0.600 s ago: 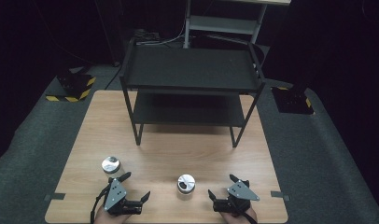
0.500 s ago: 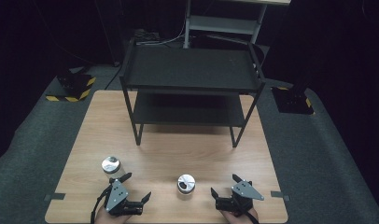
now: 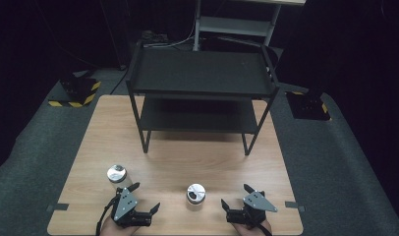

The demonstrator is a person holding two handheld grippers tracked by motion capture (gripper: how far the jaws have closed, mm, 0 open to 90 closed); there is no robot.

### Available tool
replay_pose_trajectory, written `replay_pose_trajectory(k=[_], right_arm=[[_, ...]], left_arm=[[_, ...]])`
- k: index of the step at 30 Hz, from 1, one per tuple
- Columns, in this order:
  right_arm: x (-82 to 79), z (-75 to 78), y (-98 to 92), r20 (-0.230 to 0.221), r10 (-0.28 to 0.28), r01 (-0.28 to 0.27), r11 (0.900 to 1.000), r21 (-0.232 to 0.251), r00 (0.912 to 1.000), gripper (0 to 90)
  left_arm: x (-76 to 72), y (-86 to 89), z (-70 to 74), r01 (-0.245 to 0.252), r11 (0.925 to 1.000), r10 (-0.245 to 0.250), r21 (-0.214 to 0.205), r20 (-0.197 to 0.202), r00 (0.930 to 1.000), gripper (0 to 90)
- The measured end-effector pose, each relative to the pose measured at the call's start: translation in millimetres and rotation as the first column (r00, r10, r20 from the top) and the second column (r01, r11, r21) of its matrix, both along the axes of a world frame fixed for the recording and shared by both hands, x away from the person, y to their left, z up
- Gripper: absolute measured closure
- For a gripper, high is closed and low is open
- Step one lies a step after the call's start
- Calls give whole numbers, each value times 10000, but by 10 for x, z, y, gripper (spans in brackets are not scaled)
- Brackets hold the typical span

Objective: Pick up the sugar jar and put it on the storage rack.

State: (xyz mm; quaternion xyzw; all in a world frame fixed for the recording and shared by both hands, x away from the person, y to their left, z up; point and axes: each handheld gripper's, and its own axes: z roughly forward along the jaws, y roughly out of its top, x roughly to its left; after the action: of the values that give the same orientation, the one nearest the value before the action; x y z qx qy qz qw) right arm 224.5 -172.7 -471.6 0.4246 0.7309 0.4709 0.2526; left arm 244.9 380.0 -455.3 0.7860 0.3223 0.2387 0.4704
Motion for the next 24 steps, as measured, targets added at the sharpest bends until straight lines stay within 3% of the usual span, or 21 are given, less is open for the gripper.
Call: replay_pose_trajectory(k=[15, 24], right_arm=[[-15, 7, 31, 3, -186, 186, 9998, -100, 9998, 3], [-14, 4, 20, -13, -190, 190, 9998, -29, 9998, 3]], left_arm=[[1, -41, 30, -177, 9997, 180, 188, -167, 9997, 9], [-11, -17, 28, -219, 9997, 221, 56, -253, 9994, 6]])
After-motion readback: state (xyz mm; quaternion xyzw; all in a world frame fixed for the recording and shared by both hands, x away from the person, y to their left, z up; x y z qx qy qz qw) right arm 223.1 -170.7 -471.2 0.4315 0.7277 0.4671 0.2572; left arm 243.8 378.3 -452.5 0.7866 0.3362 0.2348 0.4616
